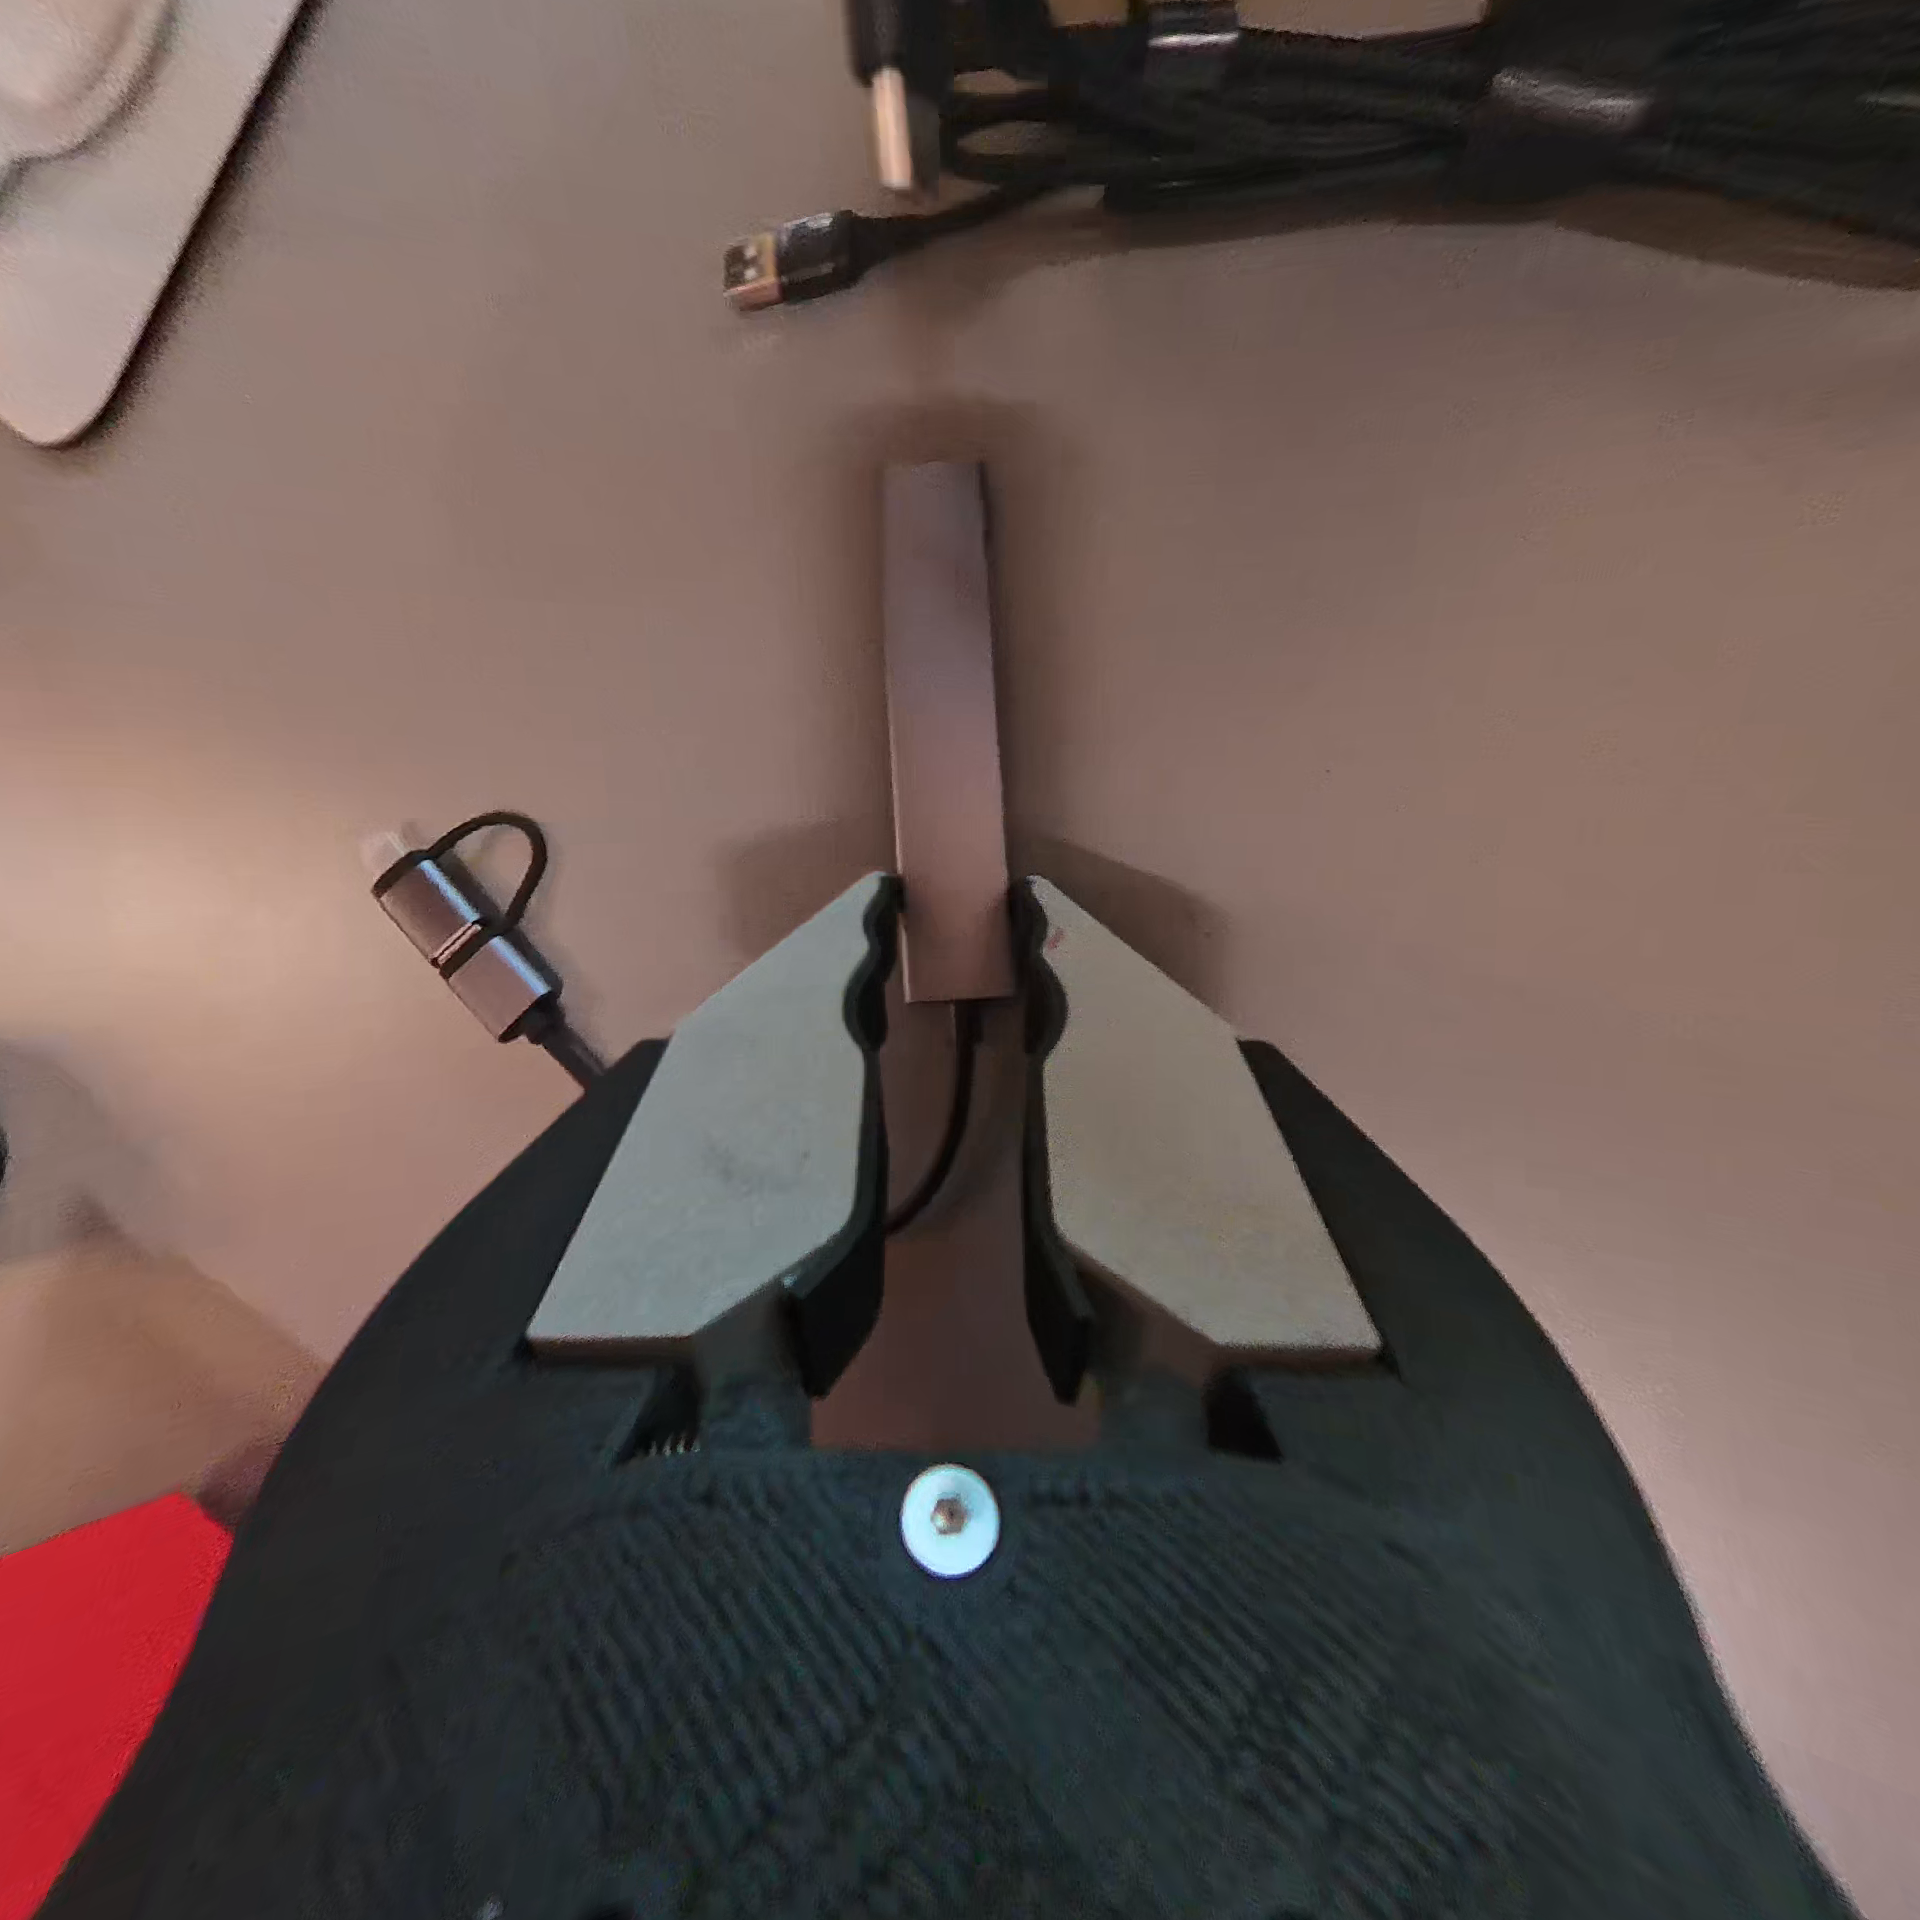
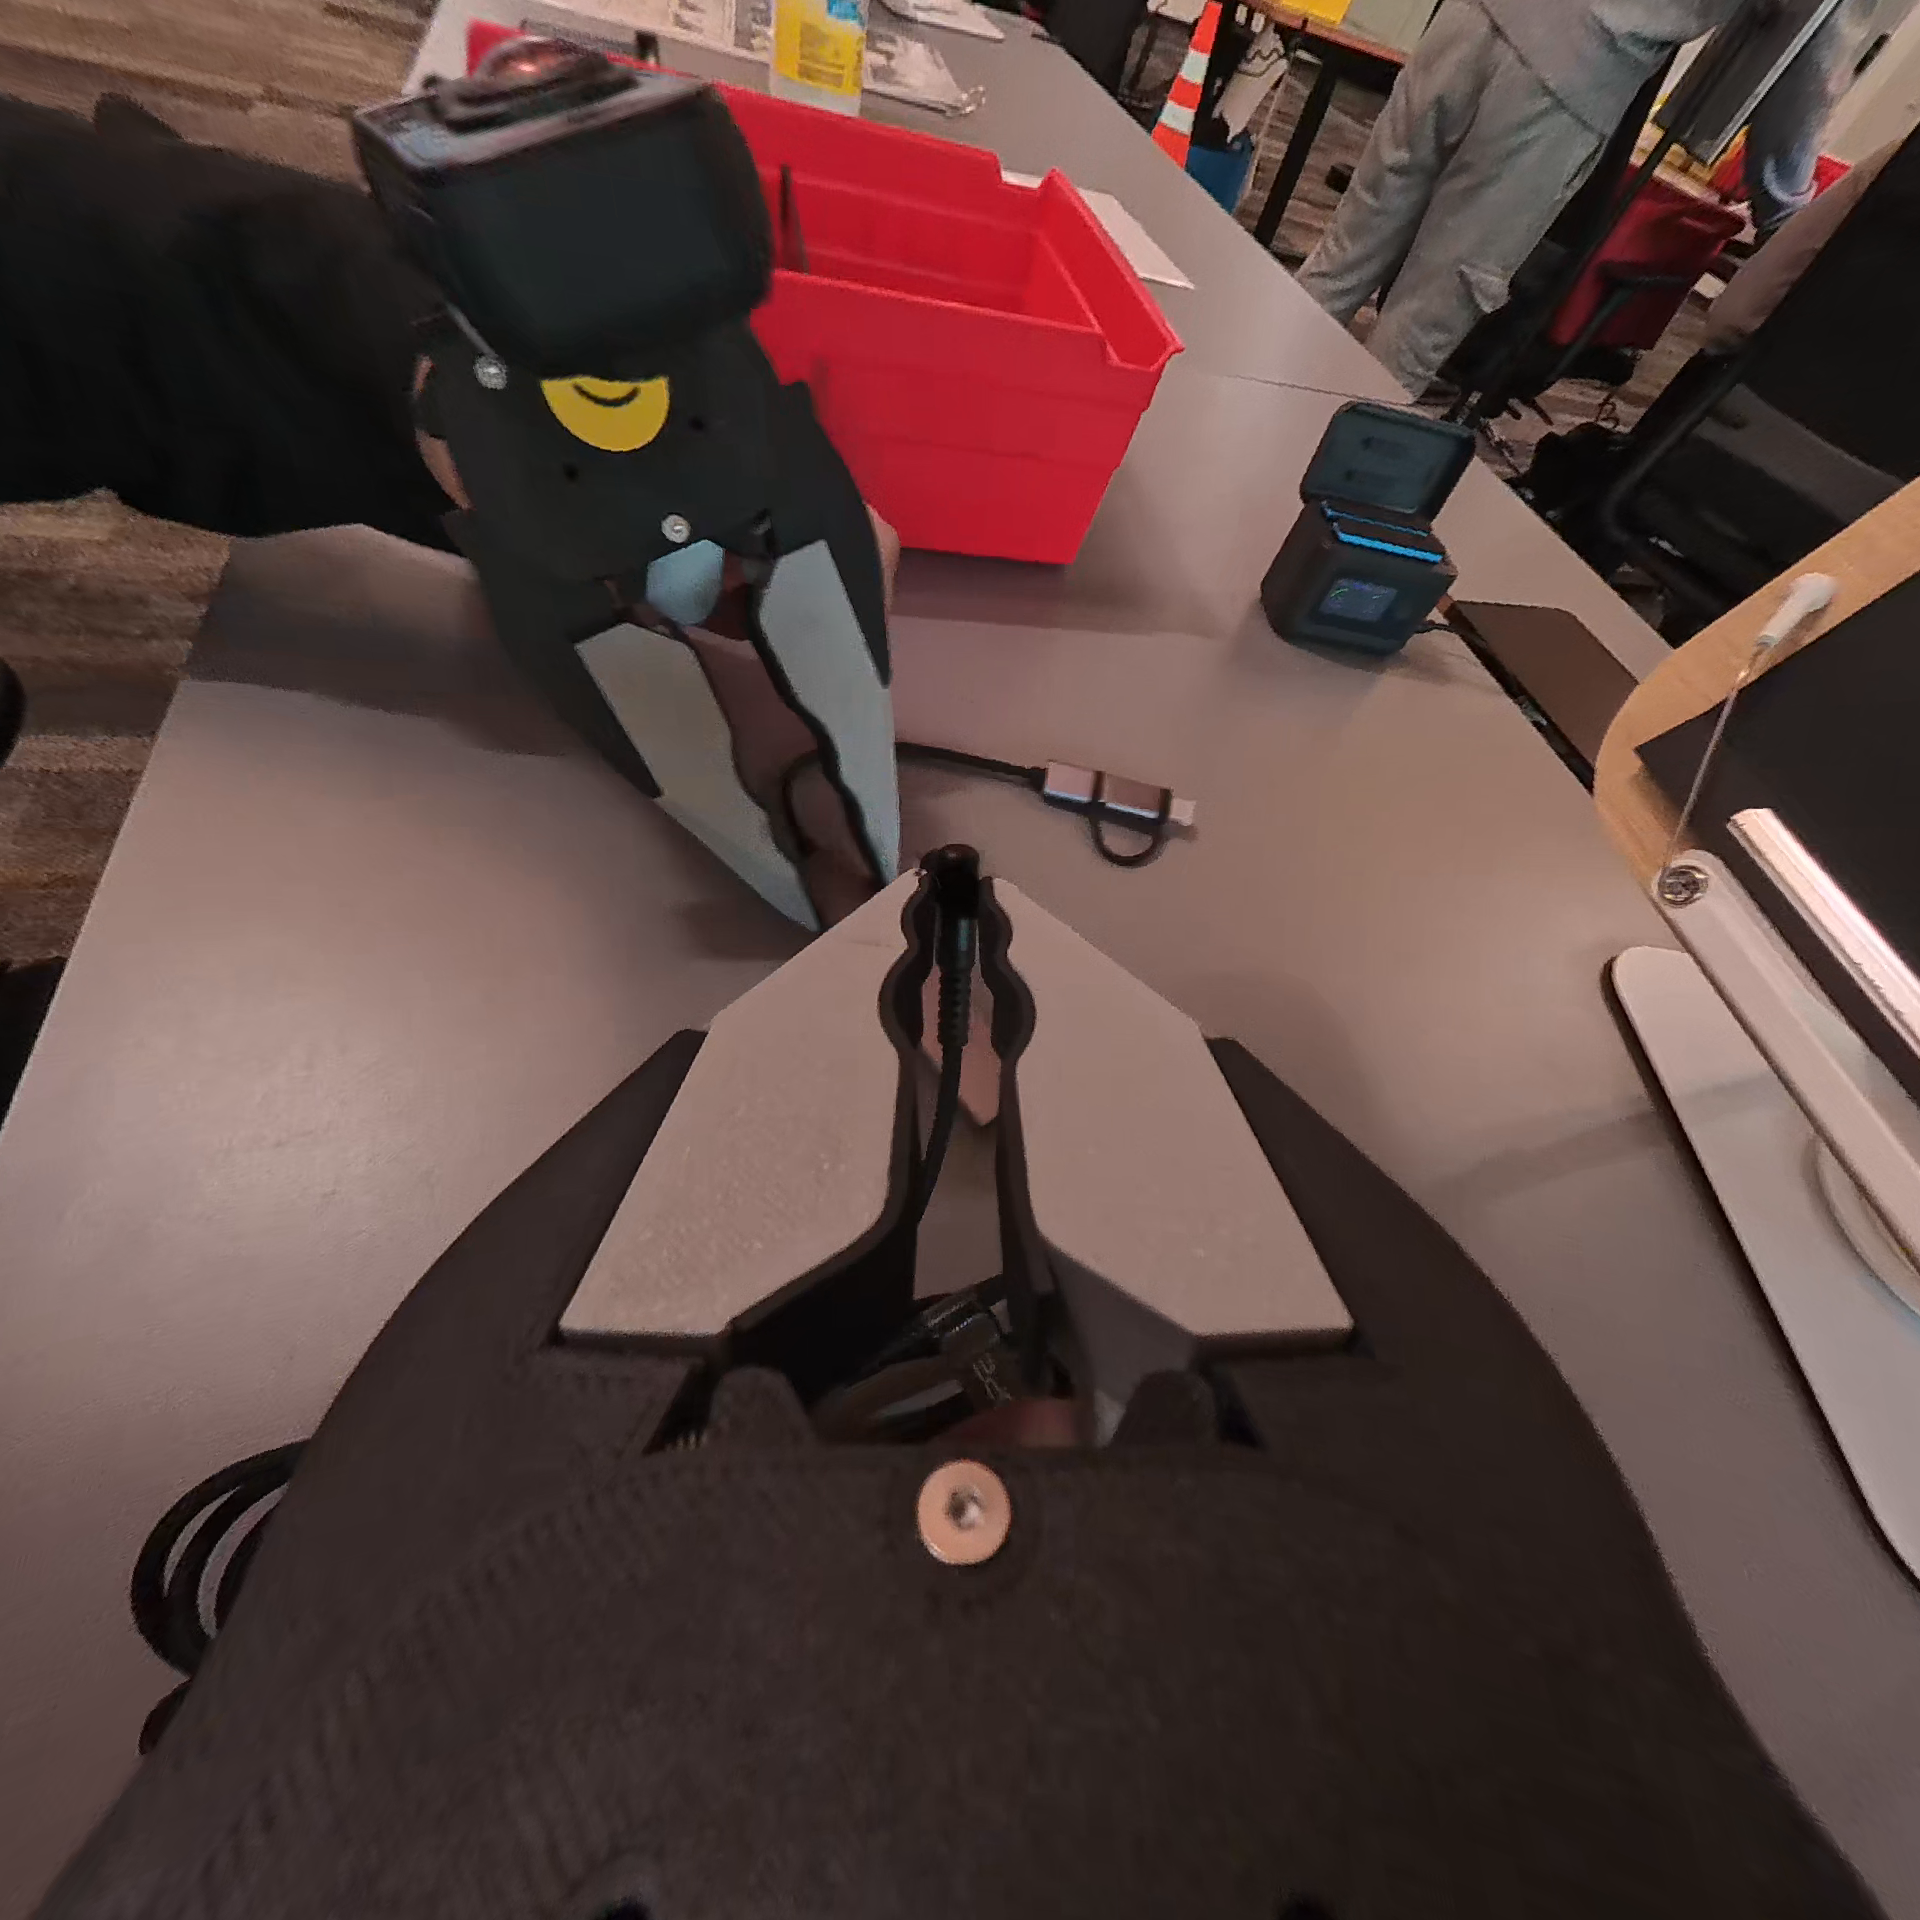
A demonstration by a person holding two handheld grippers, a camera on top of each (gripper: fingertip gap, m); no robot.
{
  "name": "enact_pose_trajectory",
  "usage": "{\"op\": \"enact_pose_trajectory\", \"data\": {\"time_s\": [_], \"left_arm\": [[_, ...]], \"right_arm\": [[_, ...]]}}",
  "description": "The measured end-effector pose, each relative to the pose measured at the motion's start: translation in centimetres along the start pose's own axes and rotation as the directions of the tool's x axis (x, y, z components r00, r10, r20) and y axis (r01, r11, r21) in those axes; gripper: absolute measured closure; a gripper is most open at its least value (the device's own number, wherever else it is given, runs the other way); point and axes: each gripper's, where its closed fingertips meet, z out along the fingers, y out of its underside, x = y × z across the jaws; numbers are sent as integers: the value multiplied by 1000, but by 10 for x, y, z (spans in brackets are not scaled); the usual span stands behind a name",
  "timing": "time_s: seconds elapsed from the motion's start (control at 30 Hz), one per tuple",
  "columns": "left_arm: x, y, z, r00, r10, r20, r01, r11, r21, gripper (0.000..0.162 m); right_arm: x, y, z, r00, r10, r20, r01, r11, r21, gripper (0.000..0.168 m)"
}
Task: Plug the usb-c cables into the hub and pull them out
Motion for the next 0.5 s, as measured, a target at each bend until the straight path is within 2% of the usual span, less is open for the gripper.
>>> {"op": "enact_pose_trajectory", "data": {"time_s": [0.1,0.17,0.27,0.4,0.5], "left_arm": [[-5,-1,4,999,-39,-35,37,998,-49,141],[-7,0,2,999,-27,-33,24,995,-95,142],[-6,-5,-10,994,-77,-72,70,994,-88,142],[-6,-17,-38,987,-125,-102,122,992,-34,142],[0,-23,-54,978,-151,-148,151,989,-10,142]], "right_arm": [[4,11,2,1000,4,-5,-5,998,-55,164],[21,24,1,995,-13,-96,2,993,-122,163],[43,53,-3,975,-92,-203,32,959,-282,163],[30,88,8,993,-34,-115,-16,912,-411,162],[22,93,12,998,-8,-68,-21,906,-424,162]]}}
